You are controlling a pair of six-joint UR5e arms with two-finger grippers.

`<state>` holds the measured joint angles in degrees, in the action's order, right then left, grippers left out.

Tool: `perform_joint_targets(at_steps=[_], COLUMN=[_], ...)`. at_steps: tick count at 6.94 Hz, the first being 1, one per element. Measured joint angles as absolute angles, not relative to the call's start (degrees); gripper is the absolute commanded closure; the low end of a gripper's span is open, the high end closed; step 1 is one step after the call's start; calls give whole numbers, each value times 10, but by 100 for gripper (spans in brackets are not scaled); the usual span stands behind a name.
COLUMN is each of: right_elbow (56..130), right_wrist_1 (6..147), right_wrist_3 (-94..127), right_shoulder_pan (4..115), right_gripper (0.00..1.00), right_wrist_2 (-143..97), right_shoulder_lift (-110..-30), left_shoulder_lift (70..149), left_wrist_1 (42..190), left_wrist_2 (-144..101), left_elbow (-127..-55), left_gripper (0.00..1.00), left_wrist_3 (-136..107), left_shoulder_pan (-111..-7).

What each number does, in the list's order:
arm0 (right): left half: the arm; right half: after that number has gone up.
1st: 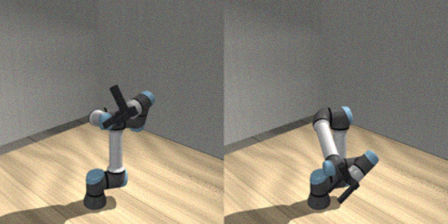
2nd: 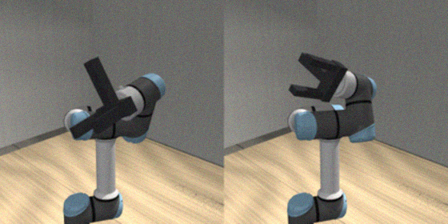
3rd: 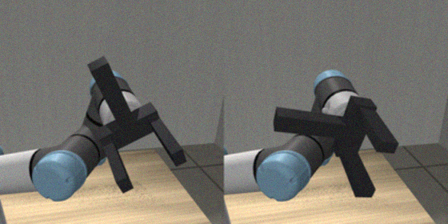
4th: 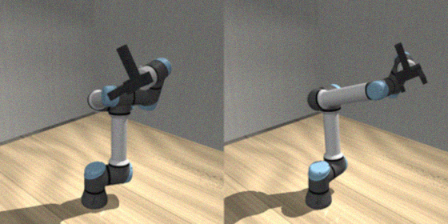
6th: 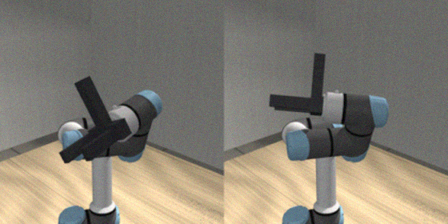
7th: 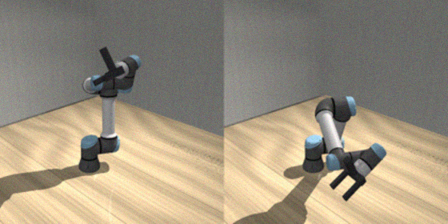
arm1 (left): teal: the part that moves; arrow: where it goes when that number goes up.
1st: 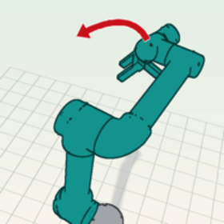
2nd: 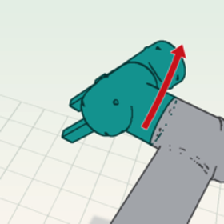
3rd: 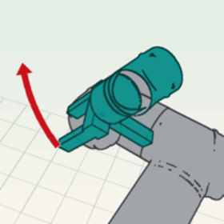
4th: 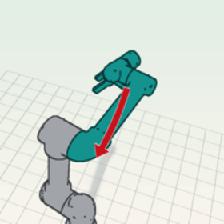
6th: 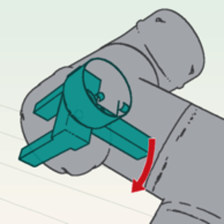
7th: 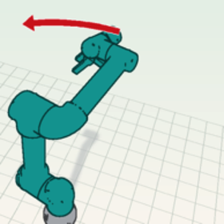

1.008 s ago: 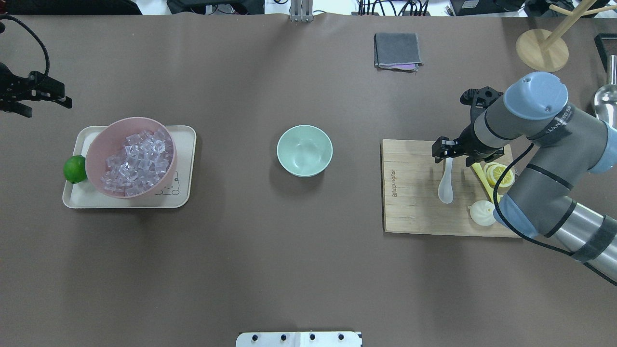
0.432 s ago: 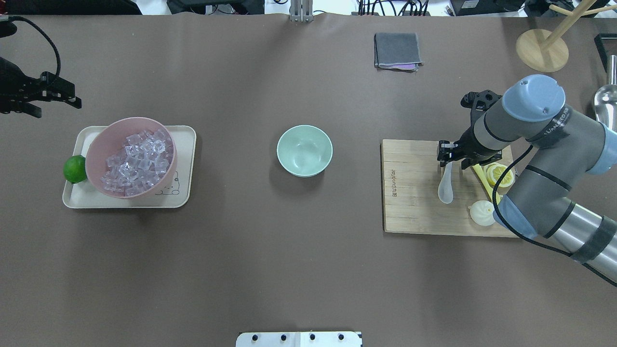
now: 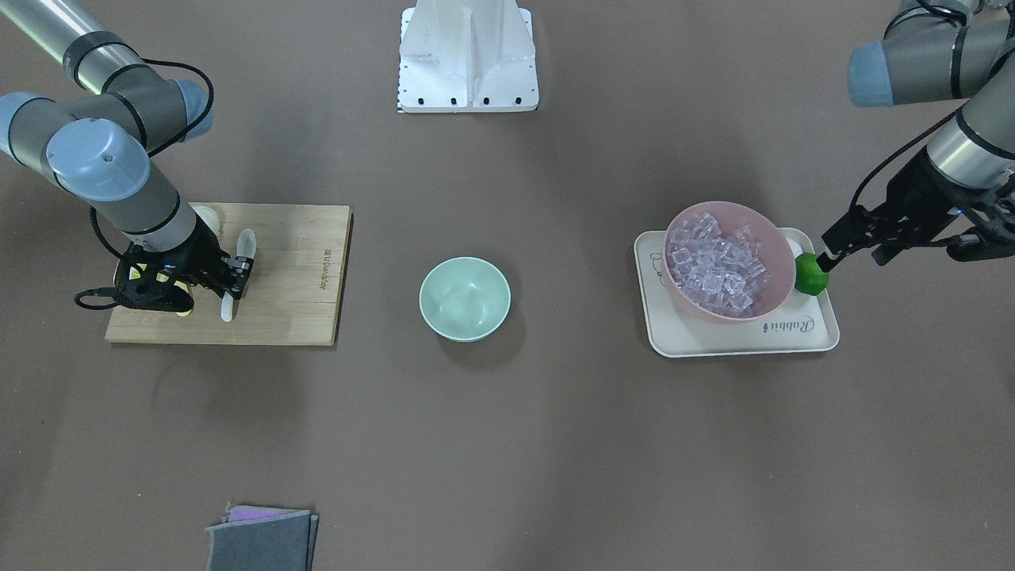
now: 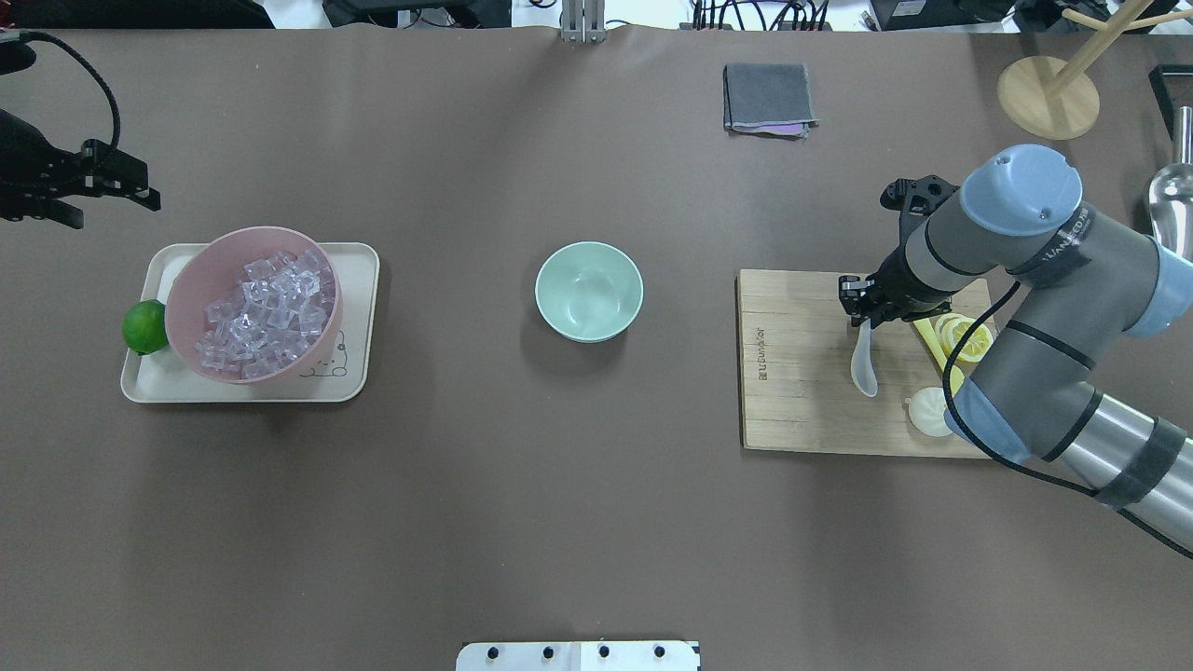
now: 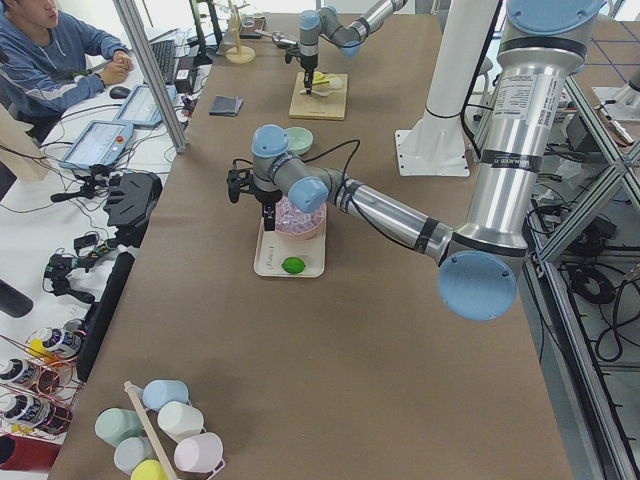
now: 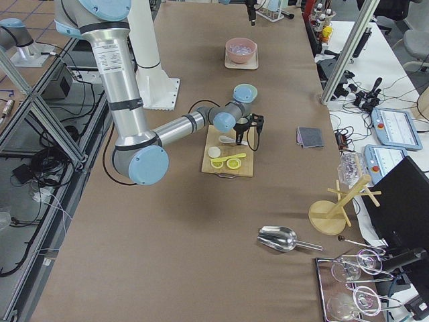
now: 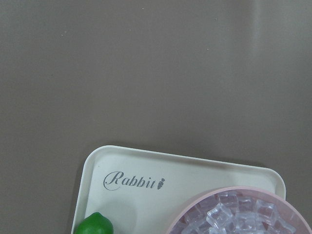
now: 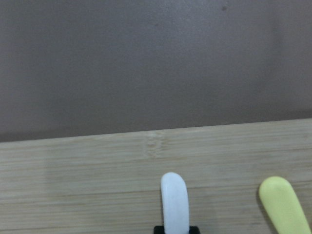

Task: Put spoon and ice into bowl

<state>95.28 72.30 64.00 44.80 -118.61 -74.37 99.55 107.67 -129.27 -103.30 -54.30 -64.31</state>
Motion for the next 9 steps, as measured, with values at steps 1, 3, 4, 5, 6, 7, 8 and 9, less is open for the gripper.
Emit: perform_joint_targets(at_steps=[1, 3, 4, 5, 6, 7, 8, 9], right_elbow=[955, 947, 932, 911, 891, 872, 850, 824], right_wrist_1=[725, 729, 729, 730, 729, 728, 726, 725], right_wrist_3=[659, 757, 817, 870, 913, 942, 960, 974], right_shoulder_pan=[448, 438, 424, 409, 398, 389, 381, 374], right_gripper=[100, 100, 100, 100, 100, 100, 100, 100], right_wrist_2=[-1188, -1186, -1172, -1150, -1133, -1111, -1082, -1061], right_shoulder_lift=[-729, -667, -625, -580, -541, -515, -494, -469], left_shoulder_lift=[997, 1001, 1007, 1015, 1019, 1021, 1022, 1023], left_wrist_1=[1077, 1077, 1077, 1076, 1076, 1076, 1077, 1076], left_wrist_2=[-1293, -1293, -1290, -1281, -1269, -1262, -1260, -1259], left_elbow=[-1034, -1049, -1053, -1054, -1055, -1056, -1056, -1057], left_gripper=[3, 3, 3, 3, 3, 3, 3, 3], left_wrist_3=[-544, -568, -587, -602, -611, -614, -616, -616], left_shoulder_pan=[-642, -634, -621, -607, -595, -589, -587, -585])
